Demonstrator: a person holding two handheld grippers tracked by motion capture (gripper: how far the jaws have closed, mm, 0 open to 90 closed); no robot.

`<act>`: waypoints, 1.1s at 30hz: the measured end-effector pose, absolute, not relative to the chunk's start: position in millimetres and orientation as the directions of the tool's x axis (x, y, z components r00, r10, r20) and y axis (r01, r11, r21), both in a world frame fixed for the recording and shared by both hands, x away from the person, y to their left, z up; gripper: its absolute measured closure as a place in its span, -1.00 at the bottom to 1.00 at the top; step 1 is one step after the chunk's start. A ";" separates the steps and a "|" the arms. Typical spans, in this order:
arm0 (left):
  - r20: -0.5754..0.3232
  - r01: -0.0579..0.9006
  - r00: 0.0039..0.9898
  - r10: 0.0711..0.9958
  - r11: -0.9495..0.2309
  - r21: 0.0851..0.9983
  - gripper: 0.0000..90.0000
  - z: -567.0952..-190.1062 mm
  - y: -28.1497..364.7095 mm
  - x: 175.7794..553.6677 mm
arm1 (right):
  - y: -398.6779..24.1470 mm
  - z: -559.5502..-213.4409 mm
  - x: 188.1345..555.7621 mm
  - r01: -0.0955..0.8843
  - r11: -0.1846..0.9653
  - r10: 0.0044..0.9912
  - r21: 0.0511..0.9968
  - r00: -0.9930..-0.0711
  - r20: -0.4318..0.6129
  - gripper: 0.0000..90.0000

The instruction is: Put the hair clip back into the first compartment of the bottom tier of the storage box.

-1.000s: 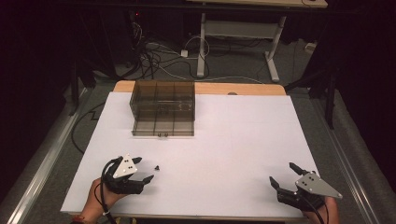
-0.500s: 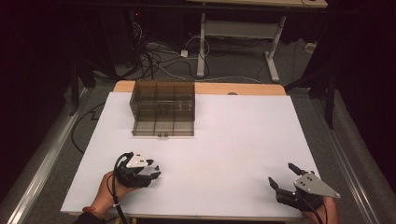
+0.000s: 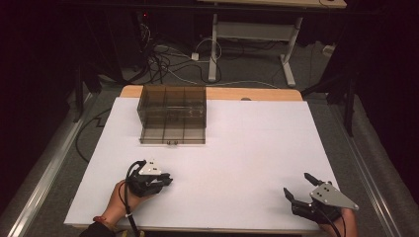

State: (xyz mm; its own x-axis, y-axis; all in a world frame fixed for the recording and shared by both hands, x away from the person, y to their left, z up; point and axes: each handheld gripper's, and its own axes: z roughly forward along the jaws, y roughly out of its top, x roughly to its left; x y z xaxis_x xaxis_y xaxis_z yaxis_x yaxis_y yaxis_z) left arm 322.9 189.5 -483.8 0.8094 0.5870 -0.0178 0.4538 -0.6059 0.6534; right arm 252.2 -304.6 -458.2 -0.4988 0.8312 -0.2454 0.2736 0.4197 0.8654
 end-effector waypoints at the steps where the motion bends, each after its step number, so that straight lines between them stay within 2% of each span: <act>1: -0.014 0.451 0.810 0.587 -0.607 0.654 0.62 -483.8 189.0 321.8 | -304.5 -458.3 252.1 0.275 0.418 0.832 0.866 -0.498 -0.244 -0.56; 15: 0.041 0.354 0.865 0.500 -0.667 0.655 0.64 -481.8 163.8 303.8 | -305.5 -456.7 250.8 0.268 0.414 0.834 0.870 -0.496 -0.244 -0.56; 33: 0.079 0.316 0.862 0.500 -0.654 0.688 0.64 -470.6 161.4 302.0 | -306.1 -456.4 250.6 0.267 0.416 0.834 0.869 -0.494 -0.247 -0.56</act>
State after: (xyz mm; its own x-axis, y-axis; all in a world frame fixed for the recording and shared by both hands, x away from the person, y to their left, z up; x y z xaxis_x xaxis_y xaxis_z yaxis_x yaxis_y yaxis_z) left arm 302.0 161.4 -470.6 0.8624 0.5000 0.0795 0.3156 -0.6537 0.6878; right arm 250.6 -306.1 -456.4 -0.4936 0.8339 -0.2470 0.2671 0.4156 0.8694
